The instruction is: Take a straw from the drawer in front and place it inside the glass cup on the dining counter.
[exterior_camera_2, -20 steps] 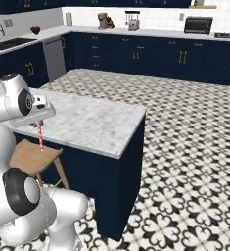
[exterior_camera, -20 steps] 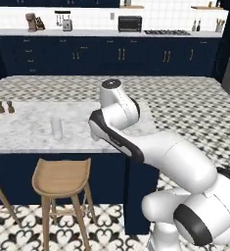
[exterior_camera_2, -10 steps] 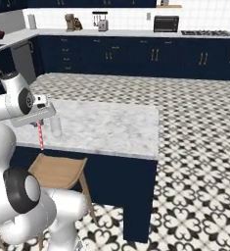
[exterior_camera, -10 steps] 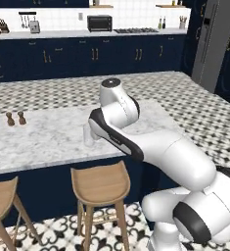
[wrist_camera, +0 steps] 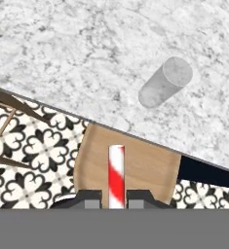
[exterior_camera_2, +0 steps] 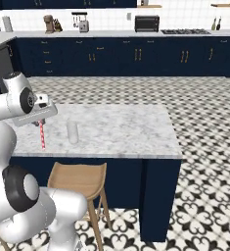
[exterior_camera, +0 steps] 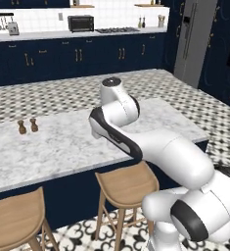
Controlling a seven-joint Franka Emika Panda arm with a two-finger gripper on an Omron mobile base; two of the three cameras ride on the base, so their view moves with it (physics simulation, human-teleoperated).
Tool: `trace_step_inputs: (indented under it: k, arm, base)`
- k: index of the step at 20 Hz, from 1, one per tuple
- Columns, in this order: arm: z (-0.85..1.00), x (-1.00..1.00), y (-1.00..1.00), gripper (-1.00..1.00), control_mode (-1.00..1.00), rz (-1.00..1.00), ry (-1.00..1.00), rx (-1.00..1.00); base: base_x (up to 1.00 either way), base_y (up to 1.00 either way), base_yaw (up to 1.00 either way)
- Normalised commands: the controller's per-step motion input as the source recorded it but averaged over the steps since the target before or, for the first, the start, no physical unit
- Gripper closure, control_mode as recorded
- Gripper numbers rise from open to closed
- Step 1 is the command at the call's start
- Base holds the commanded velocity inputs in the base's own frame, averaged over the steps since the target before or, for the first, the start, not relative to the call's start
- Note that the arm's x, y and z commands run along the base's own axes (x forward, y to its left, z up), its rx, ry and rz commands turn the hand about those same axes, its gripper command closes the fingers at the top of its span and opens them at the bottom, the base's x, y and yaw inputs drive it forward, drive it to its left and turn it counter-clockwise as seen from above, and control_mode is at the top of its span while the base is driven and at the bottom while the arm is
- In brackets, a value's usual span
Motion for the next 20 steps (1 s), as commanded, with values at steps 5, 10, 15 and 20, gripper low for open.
trace_step_inputs:
  k: [5, 10, 15, 20]
  arm:
    - [0.0, 0.0, 0.0, 1.0, 1.0, 0.0, 0.0, 0.0]
    - [0.17, 0.02, -0.02, 1.0, -1.0, 0.05, -0.06, 0.09]
    - [0.38, -0.04, -0.29, 1.0, -1.0, 0.23, -0.17, 0.24]
    - [0.28, 0.02, -0.33, 1.0, -1.0, 0.31, -0.13, 0.29]
  base:
    - [0.71, 0.32, -0.07]
    - [0.17, 0.09, 0.0]
    - [0.0, 0.0, 0.0]
    - [0.0, 0.0, 0.0]
